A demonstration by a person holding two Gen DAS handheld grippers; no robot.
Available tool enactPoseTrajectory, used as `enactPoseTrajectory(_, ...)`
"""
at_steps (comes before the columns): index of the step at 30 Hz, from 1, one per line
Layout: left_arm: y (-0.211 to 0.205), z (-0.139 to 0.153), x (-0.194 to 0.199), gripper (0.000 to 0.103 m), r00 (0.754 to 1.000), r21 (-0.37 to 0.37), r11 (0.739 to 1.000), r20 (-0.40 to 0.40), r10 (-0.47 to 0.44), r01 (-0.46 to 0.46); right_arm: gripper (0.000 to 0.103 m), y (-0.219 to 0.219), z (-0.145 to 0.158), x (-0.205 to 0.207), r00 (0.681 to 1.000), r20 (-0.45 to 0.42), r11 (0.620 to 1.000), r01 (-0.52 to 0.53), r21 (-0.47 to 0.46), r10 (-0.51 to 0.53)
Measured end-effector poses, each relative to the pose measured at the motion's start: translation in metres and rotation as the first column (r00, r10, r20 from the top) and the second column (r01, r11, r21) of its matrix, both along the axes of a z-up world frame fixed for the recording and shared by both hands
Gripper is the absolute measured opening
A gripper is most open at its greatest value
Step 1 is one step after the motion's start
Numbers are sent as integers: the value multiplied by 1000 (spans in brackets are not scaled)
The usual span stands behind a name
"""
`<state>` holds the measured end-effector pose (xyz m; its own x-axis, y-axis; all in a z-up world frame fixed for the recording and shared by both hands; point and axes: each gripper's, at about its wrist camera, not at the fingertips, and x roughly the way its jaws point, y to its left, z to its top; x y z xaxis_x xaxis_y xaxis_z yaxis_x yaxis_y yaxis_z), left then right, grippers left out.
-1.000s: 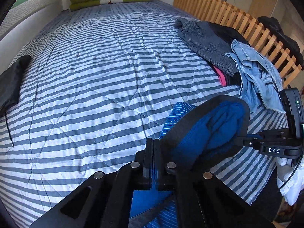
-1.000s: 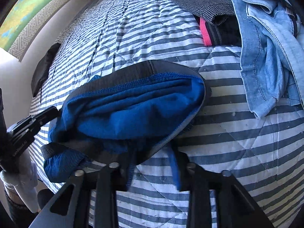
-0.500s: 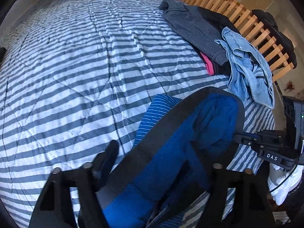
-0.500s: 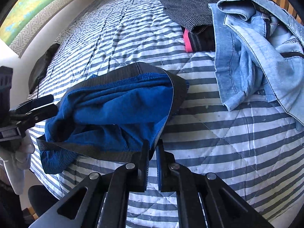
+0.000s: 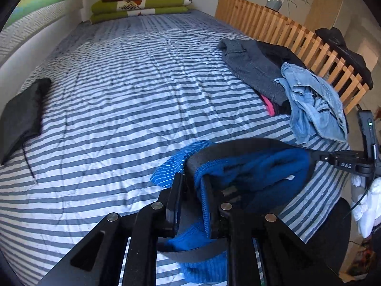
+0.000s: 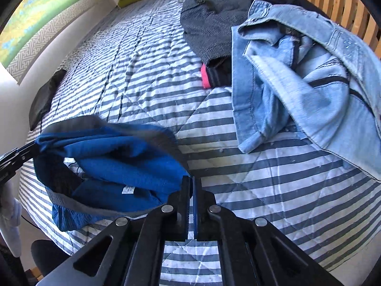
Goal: Fold small clothes
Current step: 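Lift and carry the shorts over the bed with the left gripper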
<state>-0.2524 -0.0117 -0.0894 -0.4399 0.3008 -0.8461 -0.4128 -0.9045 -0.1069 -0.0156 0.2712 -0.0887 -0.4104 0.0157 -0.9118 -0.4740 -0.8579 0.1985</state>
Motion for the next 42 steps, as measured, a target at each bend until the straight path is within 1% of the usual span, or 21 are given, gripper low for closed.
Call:
enactPoseTrajectory(1, -7, 2, 3, 15, 1000, -7, 1000, -5, 11, -11, 2, -1, 3, 2, 1000, -5, 1000, 2, 10, -2)
enactPoseTrajectory(2, -14, 3, 7, 16, 1000, 5, 1000, -1, 9, -9, 2, -2, 8, 4, 1000, -16, 1000, -1, 10, 1)
enactPoseTrajectory(4, -24, -1, 15, 19, 1000, -5, 1000, -3, 9, -9, 1, -7, 19, 6, 999, -41, 1000, -5, 31, 7)
enactPoseTrajectory(5, -26, -7, 21, 20, 1000, -22, 1000, 0, 3, -3, 1, -11, 26, 6, 998, -59, 998, -14, 60, 17)
enactPoseTrajectory(7, -29, -24, 31, 25, 999, -43, 999, 39, -15, 17, 1, -23, 32, 2, 997, -63, 992, -43, 122, 51)
enactPoseTrajectory(10, -43, -45, 44, 28, 996, -18, 1000, 84, -15, 17, 1, -40, 28, -3, 995, -28, 979, -88, 182, 95)
enactPoseTrajectory(13, -58, -56, 53, 34, 993, 52, 999, 119, 9, -16, 1, -45, 18, -3, 994, 4, 967, -106, 232, 108)
enactPoseTrajectory(15, -65, -58, 55, 34, 992, 73, 997, 126, 16, -26, 1, -40, 10, -3, 995, 20, 970, -100, 222, 98)
enactPoseTrajectory(16, -66, -59, 56, 34, 992, 71, 997, 125, 13, -22, 1, -37, 7, -3, 996, 26, 972, -92, 216, 88)
enactPoseTrajectory(18, -64, -58, 56, 34, 992, 72, 997, 126, -4, -5, 1, -31, 2, -2, 997, 35, 976, -78, 204, 72)
enactPoseTrajectory(21, -55, -54, 55, 34, 994, 60, 998, 101, -35, 29, 1, -29, -5, -2, 997, 45, 980, -74, 187, 66)
enactPoseTrajectory(23, -43, -56, 53, 25, 994, 22, 998, 98, -53, 51, 1, -28, -9, -2, 997, 53, 981, -69, 181, 60)
enactPoseTrajectory(26, -23, -62, 60, 11, 993, -74, 991, 63, -104, 108, 1, -26, -12, -2, 997, 54, 984, -61, 164, 53)
enactPoseTrajectory(27, -17, -62, 64, 4, 993, -112, 987, 39, -114, 118, 1, -25, -13, -2, 997, 54, 985, -60, 163, 52)
enactPoseTrajectory(29, -12, -59, 68, 1, 995, -170, 980, -10, -102, 99, 1, -23, -12, -1, 997, 53, 986, -56, 158, 48)
enactPoseTrajectory(30, -13, -55, 67, 1, 996, -188, 980, -38, -77, 69, 1, -22, -10, 0, 998, 50, 987, -50, 152, 43)
enactPoseTrajectory(32, -20, -37, 62, 1, 995, -190, 982, -100, -13, -6, 1, -20, -2, 2, 999, 32, 989, -35, 143, 31)
enactPoseTrajectory(35, -37, 13, 54, 1, 978, -145, 983, -193, 84, -113, 1, -20, 32, 6, 999, -39, 991, -23, 135, 28)
enactPoseTrajectory(37, -42, 56, 54, 1, 959, -122, 983, -265, 102, -138, 1, -25, 72, 8, 991, -122, 988, -30, 152, 49)
enactPoseTrajectory(39, -45, 100, 61, 1, 931, -110, 981, -345, 114, -161, 1, -37, 118, 9, 976, -205, 974, -31, 226, 79)
enactPoseTrajectory(42, -57, 155, 78, 1, 903, -41, 985, -407, 136, -167, 1, -51, 180, 17, 943, -312, 961, -28, 276, 118)
